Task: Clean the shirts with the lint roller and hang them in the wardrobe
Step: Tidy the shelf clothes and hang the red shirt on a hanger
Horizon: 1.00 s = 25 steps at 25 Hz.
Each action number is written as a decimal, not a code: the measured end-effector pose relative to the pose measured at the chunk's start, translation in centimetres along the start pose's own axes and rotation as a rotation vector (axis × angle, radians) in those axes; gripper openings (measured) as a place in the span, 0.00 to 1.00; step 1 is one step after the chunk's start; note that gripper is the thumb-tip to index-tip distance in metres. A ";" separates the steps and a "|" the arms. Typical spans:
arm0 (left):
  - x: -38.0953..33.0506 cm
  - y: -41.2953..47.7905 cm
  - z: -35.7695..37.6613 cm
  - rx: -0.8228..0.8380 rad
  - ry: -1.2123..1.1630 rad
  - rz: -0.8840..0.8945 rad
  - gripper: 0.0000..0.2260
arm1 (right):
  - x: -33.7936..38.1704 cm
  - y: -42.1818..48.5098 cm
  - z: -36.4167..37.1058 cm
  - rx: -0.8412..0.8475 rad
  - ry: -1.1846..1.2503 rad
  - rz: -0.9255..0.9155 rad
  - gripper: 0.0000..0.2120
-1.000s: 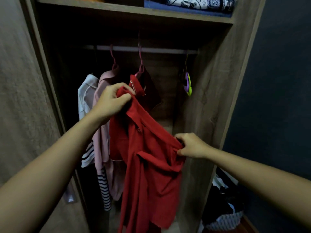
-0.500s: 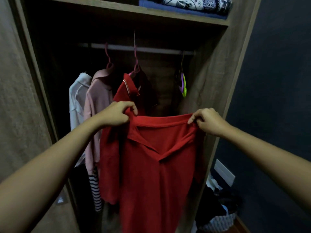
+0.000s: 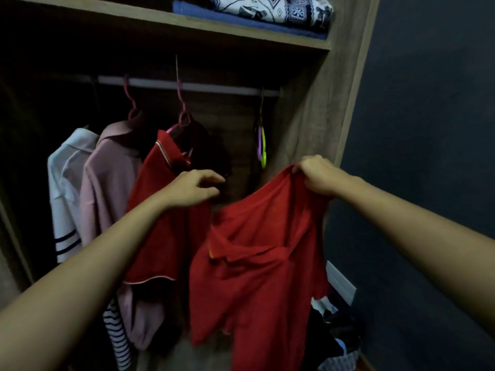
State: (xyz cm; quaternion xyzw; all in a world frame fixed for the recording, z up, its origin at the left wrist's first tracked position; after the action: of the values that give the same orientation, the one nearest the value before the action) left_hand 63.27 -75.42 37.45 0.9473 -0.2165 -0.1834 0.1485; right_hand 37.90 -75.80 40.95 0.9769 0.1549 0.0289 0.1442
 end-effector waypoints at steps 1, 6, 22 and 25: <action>-0.4 0.8 0.0 -0.054 -0.025 -0.012 0.14 | -0.3 0.5 -0.1 0.007 -0.114 -0.016 0.17; -2.4 6.7 1.7 -0.270 -0.182 -0.120 0.12 | -1.7 2.0 -0.4 -0.060 -0.523 -0.133 0.15; -2.9 20.3 3.3 -0.353 -0.552 -0.494 0.19 | -2.6 3.2 1.0 -0.097 -0.502 -0.192 0.19; -3.6 21.1 2.8 -0.385 -0.450 -0.465 0.20 | -2.4 3.1 0.8 -0.110 -0.499 -0.199 0.18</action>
State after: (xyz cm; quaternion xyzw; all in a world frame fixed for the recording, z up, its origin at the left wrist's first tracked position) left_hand 51.59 -92.51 43.64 0.8619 0.0156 -0.4531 0.2272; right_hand 36.61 -79.59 41.05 0.9245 0.2080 -0.2186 0.2328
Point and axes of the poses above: each hand's wrist, its own y-axis towards the middle knuckle, its own z-axis out of the palm, x = y × z, the point moved 5 cm from there along y, towards the middle knuckle, and after that the axes turned 9 degrees about y, right-handed, at the moved point
